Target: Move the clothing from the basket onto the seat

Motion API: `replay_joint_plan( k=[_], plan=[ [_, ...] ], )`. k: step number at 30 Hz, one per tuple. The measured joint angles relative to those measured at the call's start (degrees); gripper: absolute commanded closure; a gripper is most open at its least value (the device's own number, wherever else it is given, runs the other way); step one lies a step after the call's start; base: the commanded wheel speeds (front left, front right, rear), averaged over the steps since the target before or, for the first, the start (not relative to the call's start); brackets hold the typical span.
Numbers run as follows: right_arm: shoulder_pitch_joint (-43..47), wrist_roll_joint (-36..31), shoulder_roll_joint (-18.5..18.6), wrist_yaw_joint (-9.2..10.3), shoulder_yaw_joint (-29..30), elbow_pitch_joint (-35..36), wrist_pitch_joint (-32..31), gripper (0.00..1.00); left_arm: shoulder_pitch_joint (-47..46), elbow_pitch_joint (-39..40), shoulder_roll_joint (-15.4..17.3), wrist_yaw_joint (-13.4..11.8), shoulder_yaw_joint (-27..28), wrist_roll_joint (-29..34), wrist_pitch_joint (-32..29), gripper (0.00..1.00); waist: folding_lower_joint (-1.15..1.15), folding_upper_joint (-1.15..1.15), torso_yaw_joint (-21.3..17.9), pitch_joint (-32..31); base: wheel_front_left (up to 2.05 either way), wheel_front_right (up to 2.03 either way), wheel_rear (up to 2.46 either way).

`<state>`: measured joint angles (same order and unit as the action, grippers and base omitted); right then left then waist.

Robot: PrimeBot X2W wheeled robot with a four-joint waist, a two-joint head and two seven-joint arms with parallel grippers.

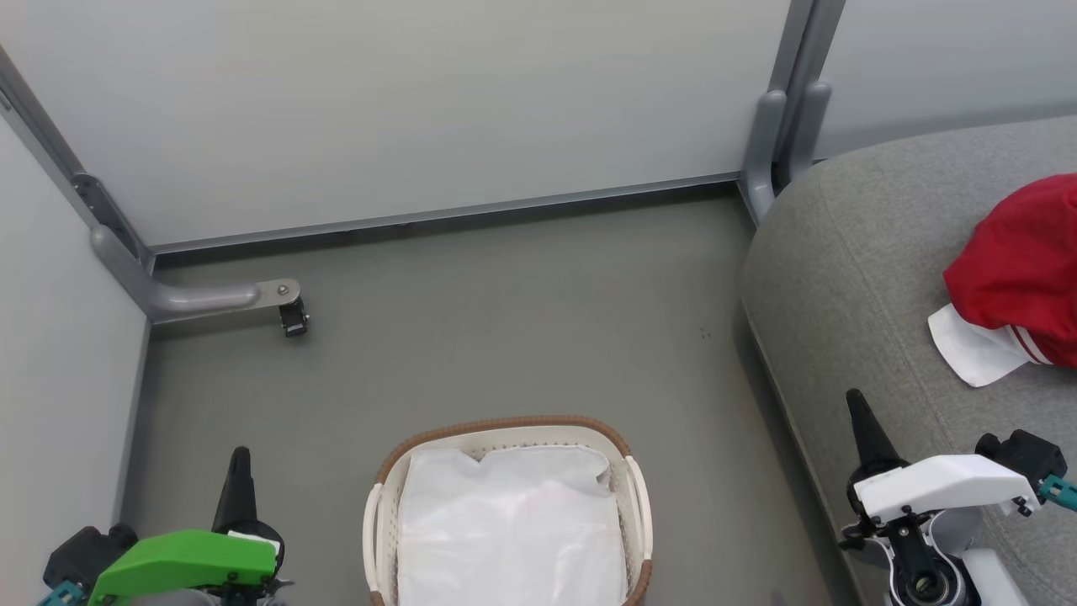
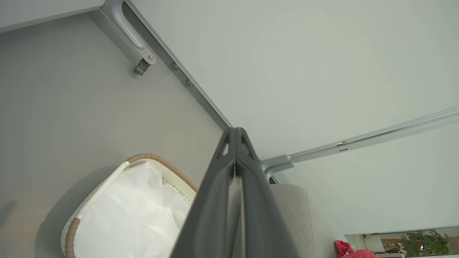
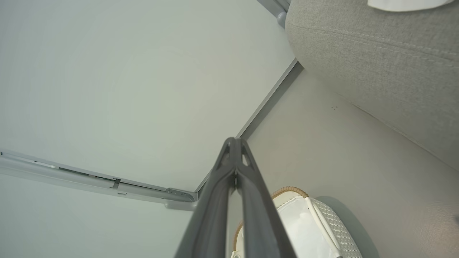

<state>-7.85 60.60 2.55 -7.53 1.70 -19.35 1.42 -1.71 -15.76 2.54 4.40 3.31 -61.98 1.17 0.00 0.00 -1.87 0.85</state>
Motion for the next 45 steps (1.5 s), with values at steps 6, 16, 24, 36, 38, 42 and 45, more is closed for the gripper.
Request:
replay_joint_plan(
  k=[6, 16, 24, 36, 38, 42, 45],
  plan=[
    [0.2, 3.7, 0.0, 0.01, 0.6, 0.6, -0.9, 1.0, -0.2, 0.2, 0.0, 0.2, 0.3, -3.5, -0.8, 1.0, 0.0, 0.0, 0.2, -0.1, 0.0, 0.0, 0.0],
    [0.2, 9.4, 0.0, 0.01, 1.5, 1.5, -2.4, 1.0, -1.2, 0.5, 0.0, 0.7, 0.8, -9.1, -2.3, 1.0, 0.0, 0.0, 0.5, -0.2, 0.0, 0.0, 0.0],
    [0.4, 13.7, 0.1, 0.01, 2.1, 2.3, -3.5, 1.0, -1.6, 0.7, 0.0, 1.2, 1.3, -13.2, -3.3, 1.0, 0.0, 0.0, 0.7, -0.3, 0.0, 0.0, 0.0],
    [0.6, 19.5, 0.1, 0.03, 3.0, 3.3, -5.0, 1.0, -2.5, 0.9, 0.1, 1.8, 2.0, -18.6, -4.7, 1.0, 0.0, 0.0, 1.0, -0.4, 0.0, 0.0, 0.0],
    [0.7, 20.6, 0.1, 0.03, 3.2, 3.4, -5.2, 1.0, -2.5, 1.0, 0.1, 2.0, 2.1, -19.7, -5.0, 1.0, 0.0, 0.0, 1.1, -0.4, 0.0, 0.0, 0.0],
    [0.9, 22.3, 0.1, 0.02, 3.4, 3.7, -5.6, 1.0, -2.8, 1.1, 0.1, 2.1, 2.2, -21.3, -5.5, 1.0, 0.0, 0.0, 1.2, -0.4, 0.0, 0.0, 0.0],
    [1.0, 23.7, 0.1, 0.03, 3.6, 4.0, -6.0, 1.0, -3.0, 1.1, 0.1, 2.2, 2.3, -22.6, -5.8, 1.0, 0.0, 0.0, 1.3, -0.5, 0.0, 0.0, 0.0]
  ],
)
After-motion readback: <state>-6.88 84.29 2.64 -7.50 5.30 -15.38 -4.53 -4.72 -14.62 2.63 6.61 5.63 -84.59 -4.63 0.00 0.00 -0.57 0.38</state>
